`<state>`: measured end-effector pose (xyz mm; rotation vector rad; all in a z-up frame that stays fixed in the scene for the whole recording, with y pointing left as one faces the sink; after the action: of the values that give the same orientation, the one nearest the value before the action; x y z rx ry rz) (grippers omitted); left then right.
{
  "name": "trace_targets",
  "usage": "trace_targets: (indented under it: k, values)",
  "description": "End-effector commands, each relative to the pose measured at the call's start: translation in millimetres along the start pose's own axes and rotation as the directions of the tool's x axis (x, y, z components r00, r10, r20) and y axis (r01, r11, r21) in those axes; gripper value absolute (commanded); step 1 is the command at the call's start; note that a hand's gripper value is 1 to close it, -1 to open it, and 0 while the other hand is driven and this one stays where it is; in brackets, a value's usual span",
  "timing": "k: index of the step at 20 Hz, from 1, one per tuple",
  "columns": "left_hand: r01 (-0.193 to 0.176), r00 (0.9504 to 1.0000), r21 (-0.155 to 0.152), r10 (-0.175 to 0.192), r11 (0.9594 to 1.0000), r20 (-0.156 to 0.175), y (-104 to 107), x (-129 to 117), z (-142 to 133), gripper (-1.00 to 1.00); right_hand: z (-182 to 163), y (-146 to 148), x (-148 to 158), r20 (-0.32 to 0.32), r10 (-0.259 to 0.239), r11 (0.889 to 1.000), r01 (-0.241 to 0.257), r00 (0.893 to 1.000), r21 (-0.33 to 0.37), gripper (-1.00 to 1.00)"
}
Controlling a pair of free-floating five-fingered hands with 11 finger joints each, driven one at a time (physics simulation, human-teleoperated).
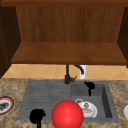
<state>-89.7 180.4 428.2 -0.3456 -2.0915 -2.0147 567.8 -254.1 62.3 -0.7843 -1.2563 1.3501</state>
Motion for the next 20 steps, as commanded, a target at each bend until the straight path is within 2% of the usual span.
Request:
trace_targets:
  k: [1,7,11,13,17,20]
  values:
    - [0.000,1.0000,0.000,0.000,1.0000,0.000,0.0,0.0,0.0,0.00,13.7,-27.2,9.9,0.034,0.021,0.999,-0.020,0.999,-0.025,-1.00]
    - [0.000,1.0000,0.000,0.000,1.0000,0.000,0.0,0.0,0.0,0.00,39.1,-66.8,27.9,0.040,0.020,1.000,-0.019,0.999,-0.022,-1.00]
    - [0.000,1.0000,0.000,0.000,1.0000,0.000,0.0,0.0,0.0,0.00,43.6,-87.1,42.8,0.029,0.046,0.997,-0.044,0.999,-0.057,-1.00]
    - [0.000,1.0000,0.000,0.000,1.0000,0.000,0.0,0.0,0.0,0.00,39.0,-85.7,54.2,0.015,0.047,0.995,-0.046,0.999,-0.084,-1.00]
    - [0.000,1.0000,0.000,0.000,1.0000,0.000,0.0,0.0,0.0,0.00,28.8,-82.8,71.0,0.016,0.040,0.983,-0.037,0.999,-0.180,-1.00]
    - [0.000,1.0000,0.000,0.000,1.0000,0.000,0.0,0.0,0.0,0.00,18.4,-82.2,86.2,0.020,0.045,0.974,-0.039,0.999,-0.222,-1.00]
